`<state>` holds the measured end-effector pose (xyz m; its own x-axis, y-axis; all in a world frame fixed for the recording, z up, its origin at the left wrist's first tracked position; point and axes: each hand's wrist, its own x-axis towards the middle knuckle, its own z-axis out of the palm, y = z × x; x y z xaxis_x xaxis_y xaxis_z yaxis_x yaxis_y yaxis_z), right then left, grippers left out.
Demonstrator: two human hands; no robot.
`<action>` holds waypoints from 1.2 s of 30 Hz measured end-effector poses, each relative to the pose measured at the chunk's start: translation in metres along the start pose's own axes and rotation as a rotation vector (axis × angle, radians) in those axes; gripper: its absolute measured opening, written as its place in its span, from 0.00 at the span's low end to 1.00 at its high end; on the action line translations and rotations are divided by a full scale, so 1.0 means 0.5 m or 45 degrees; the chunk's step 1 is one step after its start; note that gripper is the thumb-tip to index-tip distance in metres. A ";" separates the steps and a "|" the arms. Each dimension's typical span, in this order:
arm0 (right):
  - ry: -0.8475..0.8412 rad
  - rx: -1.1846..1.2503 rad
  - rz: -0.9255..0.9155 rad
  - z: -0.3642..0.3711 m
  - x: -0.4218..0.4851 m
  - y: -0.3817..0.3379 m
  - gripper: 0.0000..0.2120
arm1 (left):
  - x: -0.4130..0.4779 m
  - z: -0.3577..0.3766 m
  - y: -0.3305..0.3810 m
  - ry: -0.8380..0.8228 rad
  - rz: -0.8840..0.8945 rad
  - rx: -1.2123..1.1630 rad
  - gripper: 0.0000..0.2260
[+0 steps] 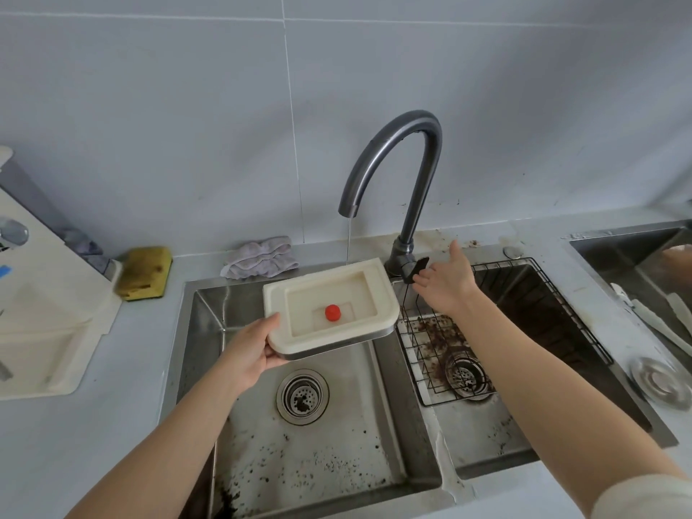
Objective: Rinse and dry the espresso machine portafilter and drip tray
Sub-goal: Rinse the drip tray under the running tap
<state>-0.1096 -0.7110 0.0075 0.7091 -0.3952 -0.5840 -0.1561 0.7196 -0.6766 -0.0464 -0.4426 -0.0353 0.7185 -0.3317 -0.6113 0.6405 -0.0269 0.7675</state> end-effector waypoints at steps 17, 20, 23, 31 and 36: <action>-0.073 0.133 0.051 0.029 0.056 -0.029 0.35 | -0.003 -0.005 0.032 0.086 0.066 -0.002 0.05; -0.095 0.175 0.026 0.046 0.042 -0.035 0.35 | -0.008 -0.006 0.035 0.089 0.071 0.023 0.05; -0.127 0.127 -0.006 0.052 0.019 -0.036 0.39 | -0.015 -0.008 0.040 0.096 0.075 0.034 0.06; -0.400 -1.104 -0.256 0.001 -0.001 0.082 0.53 | -0.042 -0.027 0.051 0.139 0.077 0.103 0.07; -0.718 -1.301 -0.381 0.009 -0.013 0.141 0.51 | -0.066 -0.039 0.061 0.139 0.081 0.177 0.09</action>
<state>-0.1218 -0.6551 -0.0344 0.9711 0.0193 -0.2379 -0.2262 -0.2431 -0.9433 -0.0453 -0.4139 0.0042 0.7863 -0.2328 -0.5723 0.5547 -0.1420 0.8198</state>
